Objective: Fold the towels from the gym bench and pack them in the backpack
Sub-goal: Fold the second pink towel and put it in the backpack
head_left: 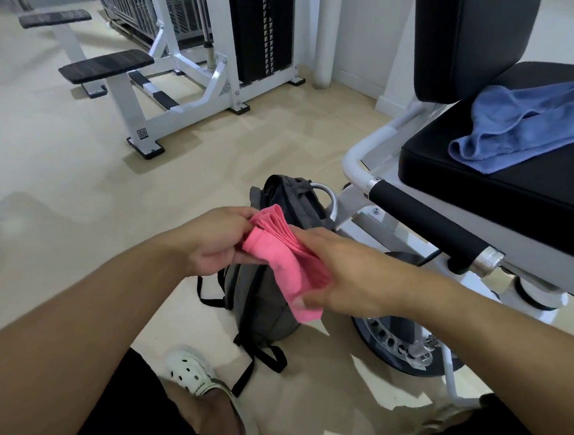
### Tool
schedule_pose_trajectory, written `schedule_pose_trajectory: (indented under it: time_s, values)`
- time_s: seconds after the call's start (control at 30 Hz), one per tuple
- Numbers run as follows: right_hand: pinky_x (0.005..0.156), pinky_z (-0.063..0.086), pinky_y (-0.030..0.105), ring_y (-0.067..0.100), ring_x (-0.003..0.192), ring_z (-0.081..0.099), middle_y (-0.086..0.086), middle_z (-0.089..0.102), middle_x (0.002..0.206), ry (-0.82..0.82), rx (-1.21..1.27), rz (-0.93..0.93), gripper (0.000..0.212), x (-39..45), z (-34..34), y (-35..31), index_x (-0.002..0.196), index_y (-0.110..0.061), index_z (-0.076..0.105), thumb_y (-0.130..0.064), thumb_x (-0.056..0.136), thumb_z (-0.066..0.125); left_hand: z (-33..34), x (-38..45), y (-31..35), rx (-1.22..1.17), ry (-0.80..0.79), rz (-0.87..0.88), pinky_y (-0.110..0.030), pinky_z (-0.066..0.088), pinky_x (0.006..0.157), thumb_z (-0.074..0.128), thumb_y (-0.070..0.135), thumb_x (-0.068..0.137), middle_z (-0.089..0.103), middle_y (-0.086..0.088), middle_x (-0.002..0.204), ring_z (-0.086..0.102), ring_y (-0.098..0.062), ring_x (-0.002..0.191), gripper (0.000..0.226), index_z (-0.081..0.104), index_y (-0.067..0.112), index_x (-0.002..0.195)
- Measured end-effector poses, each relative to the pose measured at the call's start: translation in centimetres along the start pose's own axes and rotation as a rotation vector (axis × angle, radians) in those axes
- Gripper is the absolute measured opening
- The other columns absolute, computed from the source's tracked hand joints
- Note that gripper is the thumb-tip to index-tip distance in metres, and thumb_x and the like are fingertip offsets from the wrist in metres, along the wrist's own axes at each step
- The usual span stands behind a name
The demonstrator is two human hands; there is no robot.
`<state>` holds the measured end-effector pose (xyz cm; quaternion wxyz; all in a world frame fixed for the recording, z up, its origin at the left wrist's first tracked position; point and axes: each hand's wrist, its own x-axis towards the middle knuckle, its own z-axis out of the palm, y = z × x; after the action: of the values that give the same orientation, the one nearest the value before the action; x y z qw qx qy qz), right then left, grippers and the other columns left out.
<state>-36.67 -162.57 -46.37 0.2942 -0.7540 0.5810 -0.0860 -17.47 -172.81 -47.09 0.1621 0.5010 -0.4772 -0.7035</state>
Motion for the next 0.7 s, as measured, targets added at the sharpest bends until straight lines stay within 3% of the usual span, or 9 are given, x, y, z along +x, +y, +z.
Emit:
schedule_pose_trajectory:
  time_s: [0.07,0.13,0.2,0.27,0.37,0.47,0.53,0.6,0.7]
  values:
    - [0.100,0.047,0.033,0.012,0.125,0.049,-0.013,0.045,0.138,0.029,-0.103,0.045,0.111,0.2,1.0,0.0,0.156,-0.031,0.021,-0.066,0.068,0.079,0.1,0.1,0.0,-0.070,0.001,-0.008,-0.026,0.062,0.059,0.036,-0.012,0.102,0.079,-0.010,0.090,0.077,-0.016,0.076,0.036,0.068,0.001,0.111]
    - [0.107,0.043,0.038,0.017,0.135,0.044,-0.006,0.039,0.151,0.095,-0.172,0.097,0.117,0.5,2.0,-0.3,0.161,-0.024,0.010,-0.068,0.074,0.074,0.2,0.1,0.0,-0.133,0.007,-0.013,-0.029,0.064,0.064,0.035,-0.009,0.104,0.076,-0.017,0.106,0.076,-0.022,0.087,0.035,0.065,-0.003,0.120]
    - [0.105,0.042,0.038,0.021,0.135,0.045,-0.002,0.041,0.151,0.192,-0.223,0.091,0.094,1.1,2.8,-0.2,0.162,-0.021,0.011,-0.055,0.091,0.063,0.1,0.1,0.0,-0.168,0.023,-0.019,-0.031,0.064,0.065,0.033,-0.009,0.104,0.072,-0.022,0.119,0.075,-0.026,0.093,0.037,0.063,-0.004,0.123]
    - [0.089,0.044,0.035,0.021,0.125,0.053,-0.003,0.051,0.141,0.252,-0.235,0.071,0.066,1.4,2.7,0.0,0.157,-0.024,0.026,-0.043,0.100,0.053,-0.1,0.2,0.0,-0.125,0.046,-0.013,-0.036,0.065,0.068,0.033,-0.007,0.102,0.070,-0.023,0.122,0.073,-0.030,0.096,0.038,0.065,-0.001,0.121]
    - [0.072,0.049,0.035,0.019,0.097,0.065,-0.006,0.066,0.108,0.223,-0.065,0.071,0.027,1.8,1.9,0.7,0.124,-0.027,0.053,-0.035,0.098,0.051,-0.8,0.2,0.0,0.132,0.025,0.057,-0.046,0.061,0.085,0.048,0.023,0.101,0.073,-0.012,0.120,0.069,-0.028,0.105,0.030,0.070,0.010,0.117]
    - [0.082,0.057,0.043,0.018,0.093,0.068,-0.004,0.072,0.101,0.083,0.132,0.115,0.031,1.8,1.3,1.2,0.120,-0.025,0.060,-0.014,0.092,0.049,-1.0,0.1,-0.1,0.379,-0.112,0.137,-0.038,0.055,0.100,0.074,0.054,0.082,0.073,-0.003,0.121,0.067,-0.019,0.116,0.056,0.067,0.017,0.123]
    - [0.087,0.055,0.035,0.016,0.098,0.067,-0.003,0.072,0.106,0.008,0.212,0.138,0.031,1.8,1.2,1.2,0.125,-0.024,0.061,-0.015,0.097,0.051,-0.9,0.3,-0.6,0.426,-0.121,0.164,-0.030,0.059,0.091,0.088,0.040,0.075,0.073,-0.004,0.119,0.072,-0.016,0.108,0.059,0.064,0.015,0.123]
    - [0.081,0.051,0.025,0.011,0.096,0.066,-0.008,0.071,0.105,-0.013,0.314,0.160,0.024,1.9,1.4,1.0,0.124,-0.025,0.061,-0.023,0.101,0.054,-1.0,0.8,-1.0,0.436,-0.057,0.187,-0.026,0.060,0.075,0.083,0.033,0.080,0.076,-0.007,0.110,0.074,-0.016,0.095,0.045,0.066,0.012,0.115]
    - [0.085,0.054,0.026,0.010,0.099,0.069,-0.009,0.073,0.108,0.031,0.467,0.195,0.025,2.1,2.0,0.7,0.126,-0.027,0.061,-0.034,0.102,0.057,-1.0,1.4,-1.4,0.446,-0.036,0.175,-0.023,0.057,0.068,0.077,0.037,0.087,0.075,-0.007,0.104,0.074,-0.012,0.085,0.031,0.067,0.016,0.107]
